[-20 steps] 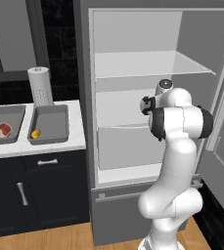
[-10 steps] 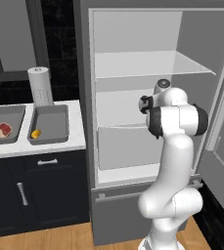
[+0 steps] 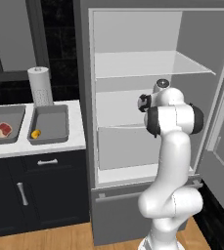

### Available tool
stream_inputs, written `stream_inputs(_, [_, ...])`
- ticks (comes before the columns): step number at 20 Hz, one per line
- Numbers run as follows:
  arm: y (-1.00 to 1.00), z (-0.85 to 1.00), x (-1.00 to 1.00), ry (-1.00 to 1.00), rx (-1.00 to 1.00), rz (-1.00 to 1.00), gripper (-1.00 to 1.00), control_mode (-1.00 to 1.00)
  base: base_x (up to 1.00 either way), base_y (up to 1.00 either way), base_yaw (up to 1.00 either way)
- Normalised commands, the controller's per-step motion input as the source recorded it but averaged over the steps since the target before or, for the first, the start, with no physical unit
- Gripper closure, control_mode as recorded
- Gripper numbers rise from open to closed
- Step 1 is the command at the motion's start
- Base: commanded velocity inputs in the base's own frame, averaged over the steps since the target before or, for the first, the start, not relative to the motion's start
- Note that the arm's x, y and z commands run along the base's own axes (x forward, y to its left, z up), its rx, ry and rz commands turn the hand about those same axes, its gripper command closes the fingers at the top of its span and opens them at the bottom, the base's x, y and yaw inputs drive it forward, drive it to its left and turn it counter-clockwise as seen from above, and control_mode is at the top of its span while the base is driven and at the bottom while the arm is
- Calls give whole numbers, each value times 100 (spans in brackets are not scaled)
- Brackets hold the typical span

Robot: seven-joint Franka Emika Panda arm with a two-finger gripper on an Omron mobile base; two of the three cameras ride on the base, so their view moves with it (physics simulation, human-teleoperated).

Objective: Place one corn and one steak in each tupperware on the nearby counter, to pack two identical lunches.

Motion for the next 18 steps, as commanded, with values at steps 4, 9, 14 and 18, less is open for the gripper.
stream_inputs(4, [-7, -14, 14, 0, 3, 0, -100, -100, 0, 0, 0])
stream_inputs(9, [-2, -18, 3, 0, 4, 0, -100, -100, 0, 0, 0])
stream_inputs(14, [0, -14, 0, 1, 4, 0, 100, -100, 0, 0, 0])
stream_inputs(18, [0, -14, 0, 2, 3, 0, 100, -100, 0, 0, 0])
